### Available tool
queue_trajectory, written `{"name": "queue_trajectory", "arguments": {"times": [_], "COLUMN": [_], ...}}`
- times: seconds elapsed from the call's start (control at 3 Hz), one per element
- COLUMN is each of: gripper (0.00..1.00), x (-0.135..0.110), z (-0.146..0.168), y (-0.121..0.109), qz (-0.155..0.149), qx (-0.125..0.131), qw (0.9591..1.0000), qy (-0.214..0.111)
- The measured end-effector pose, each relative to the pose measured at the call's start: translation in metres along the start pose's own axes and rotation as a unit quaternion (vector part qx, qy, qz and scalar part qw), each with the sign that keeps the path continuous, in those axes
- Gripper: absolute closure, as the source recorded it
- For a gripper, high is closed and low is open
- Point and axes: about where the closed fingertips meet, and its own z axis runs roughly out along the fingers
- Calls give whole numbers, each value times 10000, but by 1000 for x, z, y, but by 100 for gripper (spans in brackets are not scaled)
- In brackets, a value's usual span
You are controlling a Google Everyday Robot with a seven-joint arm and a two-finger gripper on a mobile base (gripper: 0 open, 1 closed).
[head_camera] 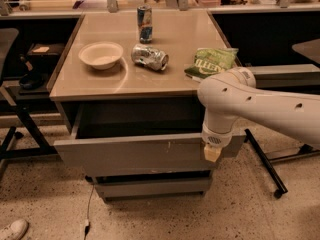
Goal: Close top drawer
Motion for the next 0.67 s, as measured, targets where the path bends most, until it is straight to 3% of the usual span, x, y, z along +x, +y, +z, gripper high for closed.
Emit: {"name": "queue_trajectory", "arguments": {"times": [0.67], "gripper": [36], "x": [0], "z": [0], "y": [0], "qz": [0], "qx": [0], "qw": [10000], "qy": [0]}}
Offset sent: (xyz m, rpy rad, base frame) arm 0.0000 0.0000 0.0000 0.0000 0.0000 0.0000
